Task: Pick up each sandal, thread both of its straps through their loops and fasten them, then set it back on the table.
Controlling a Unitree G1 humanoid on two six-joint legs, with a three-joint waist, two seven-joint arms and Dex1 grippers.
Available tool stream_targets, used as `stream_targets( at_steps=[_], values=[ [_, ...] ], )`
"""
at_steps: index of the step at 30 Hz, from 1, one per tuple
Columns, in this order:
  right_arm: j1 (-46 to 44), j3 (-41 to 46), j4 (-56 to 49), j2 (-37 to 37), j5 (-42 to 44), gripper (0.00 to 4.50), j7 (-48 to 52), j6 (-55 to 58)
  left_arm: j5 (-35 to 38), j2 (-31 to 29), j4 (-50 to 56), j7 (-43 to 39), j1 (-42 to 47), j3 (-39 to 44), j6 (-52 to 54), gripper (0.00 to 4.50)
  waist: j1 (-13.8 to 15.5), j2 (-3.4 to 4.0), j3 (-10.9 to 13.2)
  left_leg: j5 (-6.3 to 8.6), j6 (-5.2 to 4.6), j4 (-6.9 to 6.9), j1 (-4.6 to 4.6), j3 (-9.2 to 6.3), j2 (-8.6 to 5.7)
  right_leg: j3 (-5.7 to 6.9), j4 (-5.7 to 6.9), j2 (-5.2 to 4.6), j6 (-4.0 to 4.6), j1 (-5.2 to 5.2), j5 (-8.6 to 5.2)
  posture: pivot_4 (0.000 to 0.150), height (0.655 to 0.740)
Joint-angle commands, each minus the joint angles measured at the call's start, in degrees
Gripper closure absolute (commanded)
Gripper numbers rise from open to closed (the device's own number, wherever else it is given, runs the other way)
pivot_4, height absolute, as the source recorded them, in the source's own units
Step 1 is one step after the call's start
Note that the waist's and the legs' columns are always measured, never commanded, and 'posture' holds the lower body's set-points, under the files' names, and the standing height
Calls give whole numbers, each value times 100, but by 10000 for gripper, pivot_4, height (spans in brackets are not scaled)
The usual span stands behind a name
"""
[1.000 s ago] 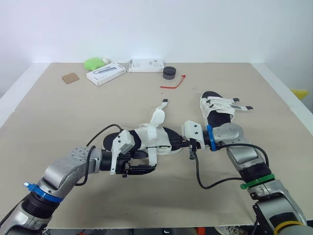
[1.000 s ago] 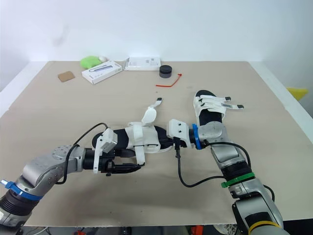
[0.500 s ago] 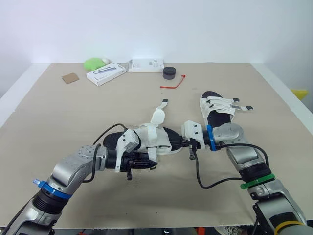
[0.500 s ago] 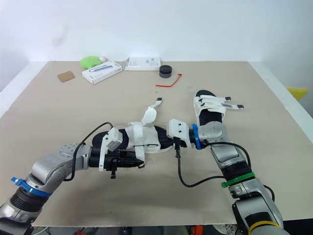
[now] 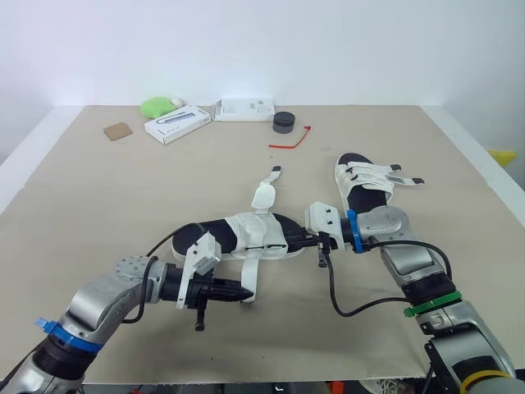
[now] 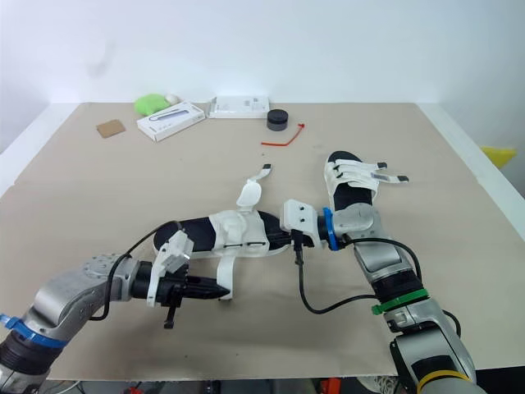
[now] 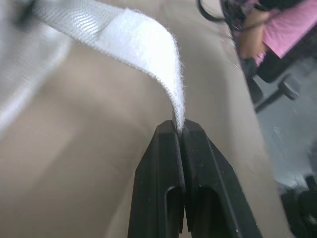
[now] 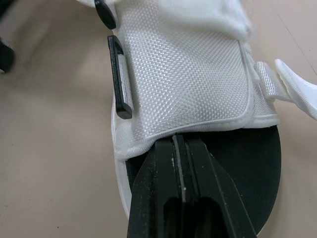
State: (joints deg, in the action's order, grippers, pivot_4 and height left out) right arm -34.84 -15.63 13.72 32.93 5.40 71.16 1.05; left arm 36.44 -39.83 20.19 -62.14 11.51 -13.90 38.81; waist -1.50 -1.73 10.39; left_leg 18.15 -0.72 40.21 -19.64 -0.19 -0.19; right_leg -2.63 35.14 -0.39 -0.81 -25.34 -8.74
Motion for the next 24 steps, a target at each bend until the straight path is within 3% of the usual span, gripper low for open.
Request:
stream_targets(
  at_steps=[1, 10, 15, 18, 23, 24],
  values=[
    [-26, -5, 45, 73, -77, 45000, 35, 26, -169, -220, 327, -233, -283, -124, -174, 44770, -1, 0, 0, 0, 0, 0, 0, 2, 0, 0, 0, 1, 1, 0, 0, 1500, 7400],
    [-31, -11, 51, 63, -77, 45000, 45, 31, -289, -260, 329, -282, -500, -108, -297, 44770, 0, 0, 0, 1, -1, -13, 6, 3, 1, -1, 0, 1, -6, 0, -3, 1500, 7400],
    [-44, -15, 73, 68, -82, 45000, 66, 16, -507, -250, 104, -478, -454, 4, -890, 44770, 1, 0, 0, 1, -1, -17, 7, 3, 1, -1, -1, 1, -6, 0, -4, 1500, 7400],
    [-48, -18, 71, 69, -84, 45000, 74, 13, -814, -251, 32, -739, -421, 88, -1753, 36635, 2, 0, 0, 1, -1, -18, 7, 4, 0, -1, -1, 1, 1, -1, -8, 1500, 7400],
    [-13, -24, 25, 82, -75, 45000, 90, 18, -1894, -242, -364, -1071, -430, 167, -4298, 17374, 7, 0, 0, 1, -1, -18, 8, 16, 1, -7, -2, -4, 16, -1, -15, 1500, 7400],
    [-5, -24, 18, 86, -72, 45000, 95, 20, -2174, -244, -604, -1061, -376, 255, -5082, 17374, 8, 1, 0, 1, -1, -19, 9, 19, 2, -9, -2, -5, 16, -1, -15, 1500, 7400]
  ],
)
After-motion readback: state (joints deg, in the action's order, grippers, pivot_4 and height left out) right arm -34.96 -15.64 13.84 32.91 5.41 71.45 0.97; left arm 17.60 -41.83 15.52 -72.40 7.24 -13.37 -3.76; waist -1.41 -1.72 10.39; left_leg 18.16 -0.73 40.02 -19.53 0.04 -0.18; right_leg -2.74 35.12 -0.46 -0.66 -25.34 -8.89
